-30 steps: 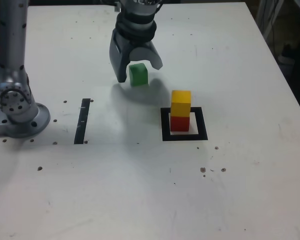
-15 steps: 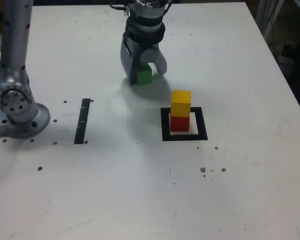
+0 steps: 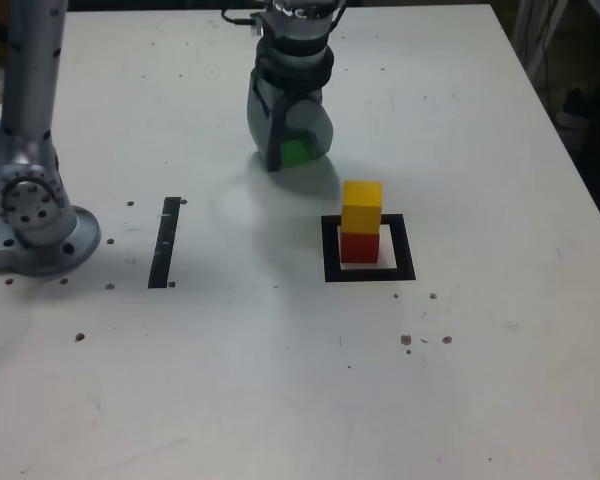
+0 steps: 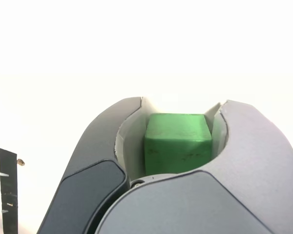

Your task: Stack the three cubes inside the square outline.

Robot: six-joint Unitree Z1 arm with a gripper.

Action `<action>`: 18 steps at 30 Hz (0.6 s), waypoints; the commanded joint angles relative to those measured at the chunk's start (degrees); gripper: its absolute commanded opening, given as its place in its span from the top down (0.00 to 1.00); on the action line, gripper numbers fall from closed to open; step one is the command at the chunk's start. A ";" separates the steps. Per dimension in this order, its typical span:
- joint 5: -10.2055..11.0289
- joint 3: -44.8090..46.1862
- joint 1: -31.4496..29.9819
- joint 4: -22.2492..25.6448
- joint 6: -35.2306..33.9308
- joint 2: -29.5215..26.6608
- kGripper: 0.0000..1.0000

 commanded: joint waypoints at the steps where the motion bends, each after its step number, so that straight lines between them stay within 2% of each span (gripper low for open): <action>1: -0.39 -0.01 0.07 1.59 -0.23 -2.13 0.74; 6: -1.52 -2.02 -1.34 6.88 0.37 -8.25 0.79; 10: -1.97 -8.31 -5.14 15.67 2.03 -11.37 0.81; 14: -1.78 -17.17 -10.60 25.99 3.97 -11.50 0.81; 18: -2.73 -24.00 -16.74 30.16 4.13 -9.82 0.81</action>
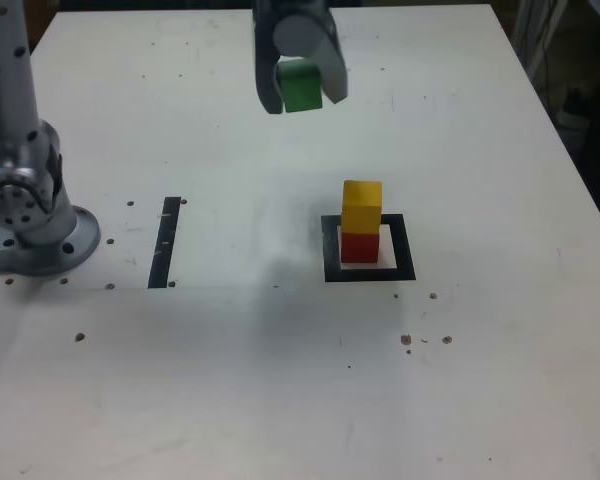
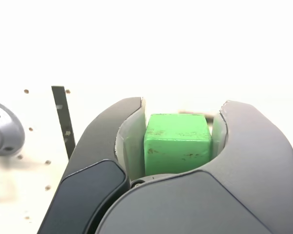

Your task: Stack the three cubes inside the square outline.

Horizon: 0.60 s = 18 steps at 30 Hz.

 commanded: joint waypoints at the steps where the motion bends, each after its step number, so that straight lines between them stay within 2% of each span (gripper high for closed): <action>1: -1.02 -3.88 -3.03 3.31 -0.44 1.77 0.81; 7: -3.38 -7.56 -9.03 5.46 -3.71 5.61 0.81; 12: -2.51 -8.90 -12.34 5.57 -6.82 7.36 0.81; 18: -1.61 -10.03 -13.28 4.91 -8.40 8.90 0.81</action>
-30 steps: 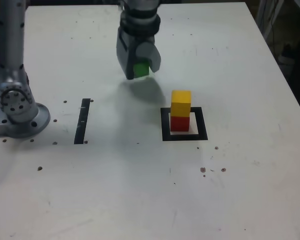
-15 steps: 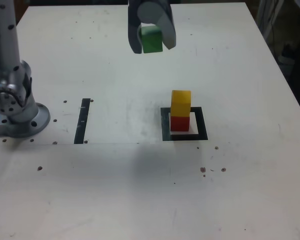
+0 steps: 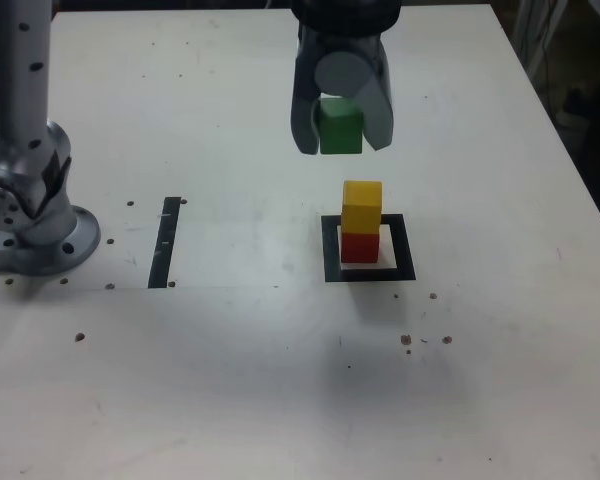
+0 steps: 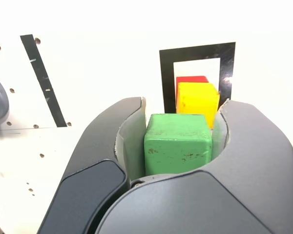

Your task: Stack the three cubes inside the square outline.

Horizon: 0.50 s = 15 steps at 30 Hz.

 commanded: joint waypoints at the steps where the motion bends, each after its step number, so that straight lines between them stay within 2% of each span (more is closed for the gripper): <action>1: 0.41 -0.57 -0.21 -0.50 -0.46 1.18 0.81; 7: 0.99 -1.88 -0.46 -1.22 -0.81 3.63 0.81; 15: 0.47 -2.34 -0.46 -1.58 -0.79 5.11 0.79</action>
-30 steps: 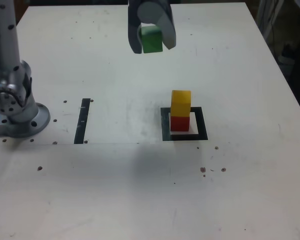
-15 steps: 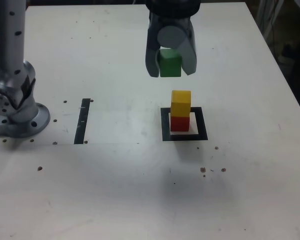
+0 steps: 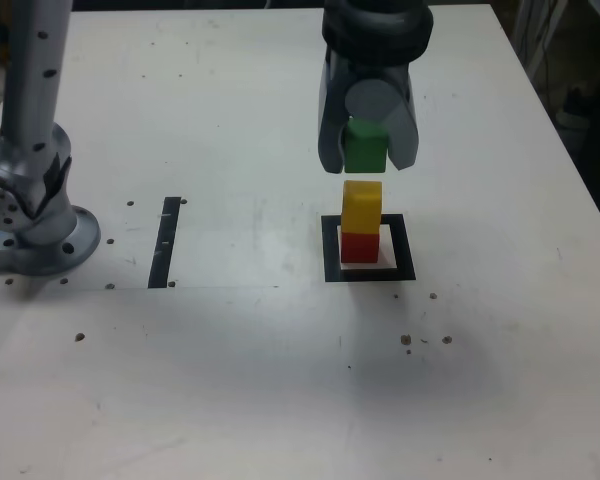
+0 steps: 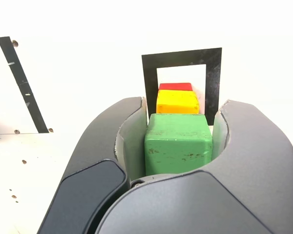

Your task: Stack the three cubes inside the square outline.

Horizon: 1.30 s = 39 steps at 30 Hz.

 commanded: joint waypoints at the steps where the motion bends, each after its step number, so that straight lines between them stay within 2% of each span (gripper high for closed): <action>1: -0.37 -0.18 -0.06 0.09 -0.04 0.47 0.78; 12: -1.71 0.01 -0.69 0.13 -0.33 2.08 0.76; 20: -1.61 1.29 -0.76 -0.34 -0.88 2.28 0.76; 28: -1.92 3.49 -0.76 -3.34 -1.04 2.60 0.71; 36: -1.42 3.72 -0.76 -3.52 -1.04 2.17 0.71; 39: -1.47 3.83 -0.76 -3.57 -1.01 2.27 0.67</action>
